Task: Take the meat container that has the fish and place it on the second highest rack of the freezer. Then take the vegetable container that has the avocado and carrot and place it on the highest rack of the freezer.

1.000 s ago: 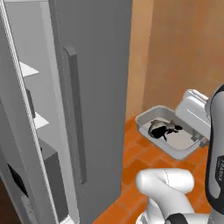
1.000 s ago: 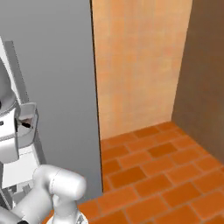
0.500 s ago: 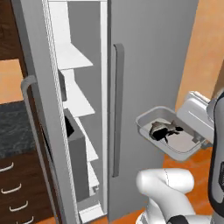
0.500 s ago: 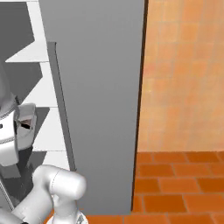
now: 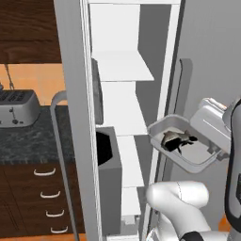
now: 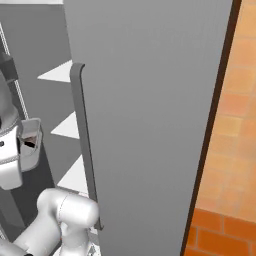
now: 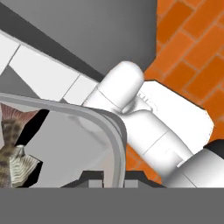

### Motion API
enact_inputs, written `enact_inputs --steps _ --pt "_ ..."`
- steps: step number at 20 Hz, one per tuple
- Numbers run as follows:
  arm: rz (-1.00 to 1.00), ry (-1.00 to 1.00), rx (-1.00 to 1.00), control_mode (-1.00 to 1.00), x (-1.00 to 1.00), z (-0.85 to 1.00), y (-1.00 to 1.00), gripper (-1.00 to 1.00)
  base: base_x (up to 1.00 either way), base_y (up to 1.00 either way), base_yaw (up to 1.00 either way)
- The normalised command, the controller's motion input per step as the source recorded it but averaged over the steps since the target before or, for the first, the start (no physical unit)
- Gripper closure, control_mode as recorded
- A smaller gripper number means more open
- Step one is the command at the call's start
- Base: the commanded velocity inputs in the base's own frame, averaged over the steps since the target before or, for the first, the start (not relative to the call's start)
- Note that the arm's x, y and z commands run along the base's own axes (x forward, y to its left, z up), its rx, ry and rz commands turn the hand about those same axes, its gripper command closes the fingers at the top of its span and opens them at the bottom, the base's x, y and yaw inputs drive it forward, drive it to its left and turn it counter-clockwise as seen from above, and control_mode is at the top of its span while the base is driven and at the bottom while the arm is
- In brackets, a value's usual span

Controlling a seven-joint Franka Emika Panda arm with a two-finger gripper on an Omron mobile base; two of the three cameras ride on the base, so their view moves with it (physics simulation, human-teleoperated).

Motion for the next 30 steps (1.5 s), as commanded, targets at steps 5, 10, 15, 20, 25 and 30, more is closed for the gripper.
enact_inputs --steps 5,10,15,20,25,30 --pt "0.00 0.00 0.00 1.00 0.00 0.00 0.00 1.00 0.13 0.02 0.43" --pt "-0.20 0.00 0.09 -1.00 0.41 -0.02 0.24 1.00 0.00 0.00 0.00" --pt "-0.45 0.04 0.00 -1.00 0.81 -0.09 0.24 1.00 0.00 0.00 0.00" --pt "-0.28 0.01 0.03 -1.00 0.68 -0.41 0.07 1.00 0.00 0.00 0.00" --pt "-0.03 -0.01 0.07 -1.00 0.46 -0.46 0.00 1.00 0.00 0.00 0.00" --pt "0.00 -0.05 0.00 -1.00 0.44 -0.37 0.00 1.00 0.00 0.00 0.00"
